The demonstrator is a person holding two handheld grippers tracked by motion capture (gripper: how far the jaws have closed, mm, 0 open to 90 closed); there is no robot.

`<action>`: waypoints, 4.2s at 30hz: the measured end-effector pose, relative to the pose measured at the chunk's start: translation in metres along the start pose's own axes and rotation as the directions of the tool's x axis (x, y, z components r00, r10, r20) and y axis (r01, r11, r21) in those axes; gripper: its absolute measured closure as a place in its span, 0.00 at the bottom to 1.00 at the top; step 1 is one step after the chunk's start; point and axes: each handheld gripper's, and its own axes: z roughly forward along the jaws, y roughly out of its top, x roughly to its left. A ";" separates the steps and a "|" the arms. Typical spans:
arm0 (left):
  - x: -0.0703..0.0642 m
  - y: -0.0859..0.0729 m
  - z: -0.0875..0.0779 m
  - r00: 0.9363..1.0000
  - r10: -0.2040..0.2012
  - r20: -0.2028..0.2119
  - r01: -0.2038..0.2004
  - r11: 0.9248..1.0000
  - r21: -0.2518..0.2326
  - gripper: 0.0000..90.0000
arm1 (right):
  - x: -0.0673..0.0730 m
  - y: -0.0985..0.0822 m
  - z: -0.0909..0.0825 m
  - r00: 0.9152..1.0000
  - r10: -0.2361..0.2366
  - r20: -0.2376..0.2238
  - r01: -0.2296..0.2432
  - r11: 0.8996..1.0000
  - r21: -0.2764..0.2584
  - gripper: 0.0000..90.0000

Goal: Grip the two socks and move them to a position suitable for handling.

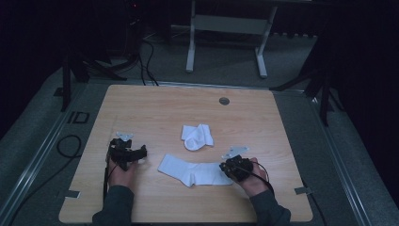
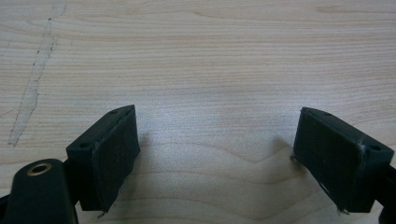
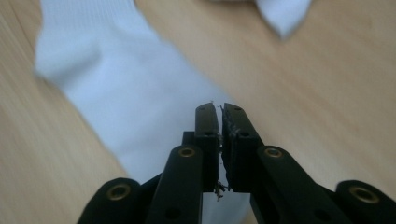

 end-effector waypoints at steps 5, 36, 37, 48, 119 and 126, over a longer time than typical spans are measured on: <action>0.000 0.000 0.000 1.000 -0.001 0.000 0.001 1.000 -0.001 0.16 | -0.003 0.028 0.014 1.000 0.002 0.000 -0.002 0.999 -0.053 0.88; 0.000 0.000 0.000 1.000 0.000 0.001 0.000 1.000 0.000 0.16 | 0.001 0.101 0.105 0.996 0.006 -0.090 -0.002 0.999 0.036 0.94; 0.000 0.000 0.000 1.000 0.000 0.001 0.000 1.000 0.000 0.16 | 0.001 0.101 0.105 0.996 0.006 -0.090 -0.002 0.999 0.036 0.94; 0.000 0.000 0.000 1.000 -0.002 0.000 0.002 1.000 -0.002 0.16 | 0.003 0.100 0.072 0.992 0.050 -0.117 -0.055 0.998 -0.041 0.99; -0.001 0.000 0.000 1.000 -0.001 0.004 0.001 1.000 -0.002 0.16 | -0.060 0.070 0.034 0.999 0.038 0.007 -0.037 0.995 -0.095 0.71; -0.001 0.000 0.000 1.000 -0.001 0.004 0.001 1.000 -0.002 0.16 | -0.054 0.074 0.053 1.000 0.006 -0.017 -0.006 0.999 -0.048 0.65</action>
